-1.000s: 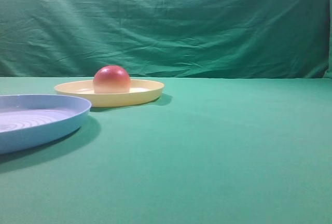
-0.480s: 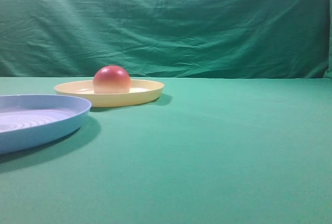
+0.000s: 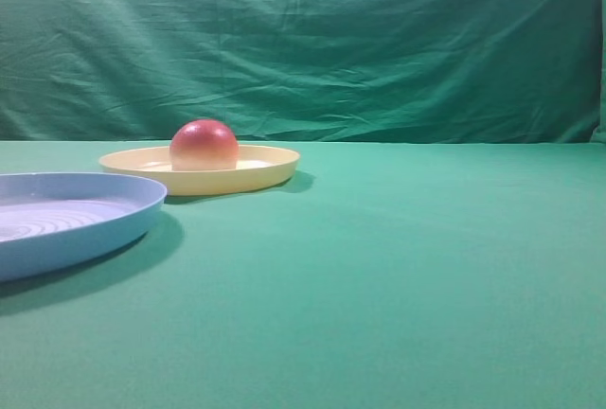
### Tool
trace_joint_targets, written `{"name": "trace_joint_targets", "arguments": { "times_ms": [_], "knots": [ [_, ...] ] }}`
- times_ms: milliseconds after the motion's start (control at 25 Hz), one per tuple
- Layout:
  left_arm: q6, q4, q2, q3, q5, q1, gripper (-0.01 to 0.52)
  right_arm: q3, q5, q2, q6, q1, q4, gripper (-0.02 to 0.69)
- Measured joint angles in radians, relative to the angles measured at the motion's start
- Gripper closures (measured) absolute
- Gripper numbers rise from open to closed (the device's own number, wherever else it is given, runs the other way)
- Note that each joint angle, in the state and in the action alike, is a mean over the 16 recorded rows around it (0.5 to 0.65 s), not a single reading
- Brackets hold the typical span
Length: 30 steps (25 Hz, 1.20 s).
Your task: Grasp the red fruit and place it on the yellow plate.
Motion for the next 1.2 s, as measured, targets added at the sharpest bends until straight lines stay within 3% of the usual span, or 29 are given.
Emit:
{"name": "trace_joint_targets", "arguments": {
  "times_ms": [320, 1200],
  "knots": [
    [0.0, 0.0, 0.0, 0.0, 0.0, 0.0, 0.514, 0.098, 0.016, -0.032, -0.003, 0.0, -0.017, 0.665],
    [0.0, 0.0, 0.0, 0.0, 0.0, 0.0, 0.514, 0.102, 0.108, -0.032, 0.017, 0.0, -0.05, 0.665]
  ]
}}
